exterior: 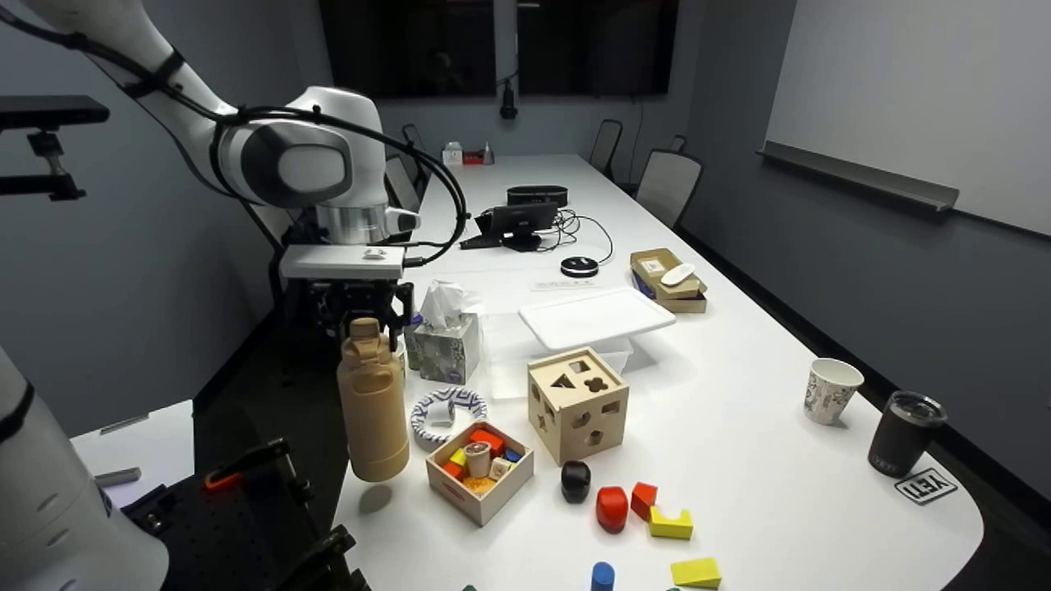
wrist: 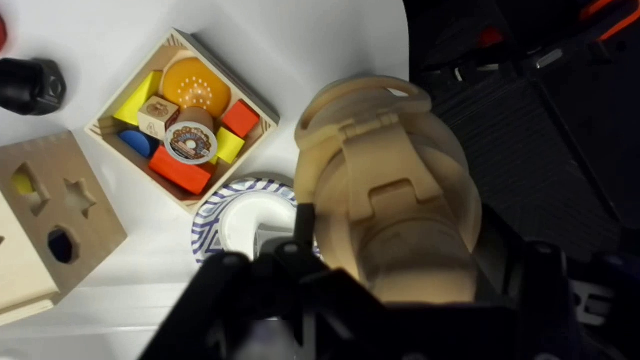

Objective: Move the beige bottle to the left then use the white napkin to wipe the top of the bottle.

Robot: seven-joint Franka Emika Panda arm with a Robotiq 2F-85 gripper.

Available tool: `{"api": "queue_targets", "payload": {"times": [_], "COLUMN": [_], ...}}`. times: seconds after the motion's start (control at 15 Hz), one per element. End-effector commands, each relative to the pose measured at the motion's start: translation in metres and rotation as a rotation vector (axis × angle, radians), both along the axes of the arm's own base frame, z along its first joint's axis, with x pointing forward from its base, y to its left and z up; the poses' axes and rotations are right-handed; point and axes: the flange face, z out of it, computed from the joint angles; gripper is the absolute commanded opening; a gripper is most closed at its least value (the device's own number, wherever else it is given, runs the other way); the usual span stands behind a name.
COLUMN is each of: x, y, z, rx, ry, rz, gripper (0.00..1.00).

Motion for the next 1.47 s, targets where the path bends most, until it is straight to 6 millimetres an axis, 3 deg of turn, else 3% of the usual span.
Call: {"api": "queue_targets", "payload": {"times": [0.0, 0.53, 0.6, 0.73, 1.07, 1.4], "x": [0.005, 0.016, 0.018, 0.018, 0.024, 0.024], "y": [0.013, 0.008, 0.008, 0.008, 0.007, 0.019], "z": [-0.013, -0.056, -0.056, -0.055, -0.044, -0.024], "rx": [0.028, 0.025, 0.023, 0.012, -0.02, -0.031], "ry": [-0.066, -0.123, -0.127, -0.131, -0.113, -0.055], "rz": [-0.004, -0.008, -0.012, -0.021, -0.051, -0.079], "gripper": [0.51, 0.51, 0.94, 1.0, 1.0, 1.0]}}
